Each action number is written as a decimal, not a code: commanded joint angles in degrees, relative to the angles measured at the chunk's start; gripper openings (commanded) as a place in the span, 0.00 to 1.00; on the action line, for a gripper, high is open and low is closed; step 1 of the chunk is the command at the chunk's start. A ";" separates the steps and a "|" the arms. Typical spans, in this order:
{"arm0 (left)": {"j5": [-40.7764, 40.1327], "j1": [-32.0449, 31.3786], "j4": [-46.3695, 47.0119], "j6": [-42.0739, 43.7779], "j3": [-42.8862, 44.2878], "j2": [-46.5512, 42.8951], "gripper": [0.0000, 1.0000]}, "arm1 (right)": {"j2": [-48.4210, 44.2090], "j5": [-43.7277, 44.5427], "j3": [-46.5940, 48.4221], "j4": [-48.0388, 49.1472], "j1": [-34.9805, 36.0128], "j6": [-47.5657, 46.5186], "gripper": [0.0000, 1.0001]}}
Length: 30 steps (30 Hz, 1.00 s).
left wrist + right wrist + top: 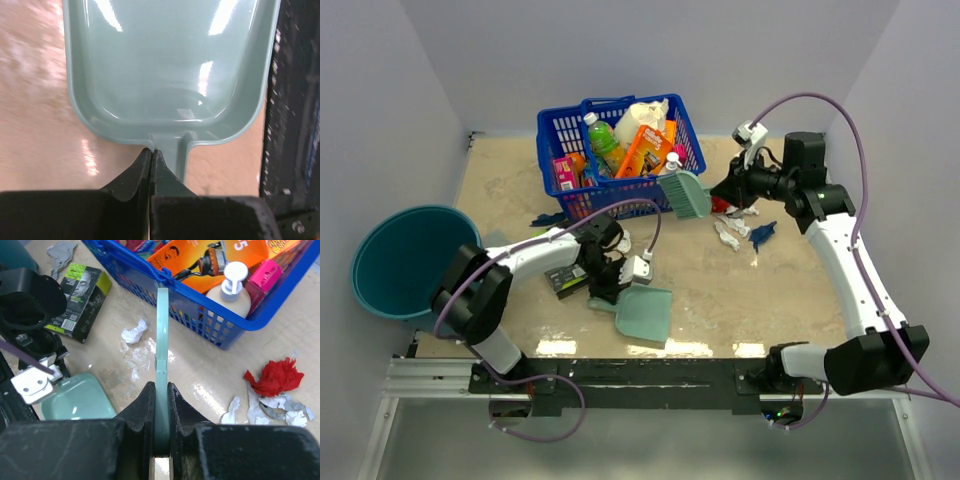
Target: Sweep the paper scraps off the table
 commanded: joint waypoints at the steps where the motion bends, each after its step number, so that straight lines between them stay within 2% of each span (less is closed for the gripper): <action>1: 0.46 -0.08 6.84 -11.75 5.64 1.82 0.00 | -1.71 1.56 -0.42 2.05 -3.09 2.86 0.00; 6: -1.65 -0.08 8.43 -17.39 7.23 1.73 0.00 | -1.36 3.15 -0.15 3.81 -5.56 6.12 0.00; 9: -2.18 -0.08 7.90 -17.49 6.53 0.59 0.21 | -1.01 2.71 -0.24 4.60 -5.74 6.65 0.00; 10: -1.40 -0.08 7.64 -16.96 5.66 0.24 0.32 | -1.01 2.62 -0.41 4.78 -5.83 6.83 0.00; 13: -0.86 0.01 8.34 -15.55 3.11 -2.74 0.44 | -1.00 2.80 -0.76 5.04 -6.00 7.00 0.00; 17: -0.52 1.23 9.13 -13.10 0.38 -8.62 0.54 | -1.01 2.80 -1.29 4.60 -6.18 6.92 0.00; 21: 1.94 2.74 13.86 -8.09 -7.95 -16.80 0.66 | -1.71 2.10 -2.70 4.95 -6.35 6.48 0.00; 24: 1.69 2.82 19.23 -4.31 -12.63 -21.03 0.71 | -2.15 -0.18 -3.32 5.13 -6.44 6.04 0.00; 30: 5.19 5.28 18.18 3.96 -10.70 -16.03 0.71 | -1.88 -1.86 -2.53 4.08 -6.44 5.51 0.00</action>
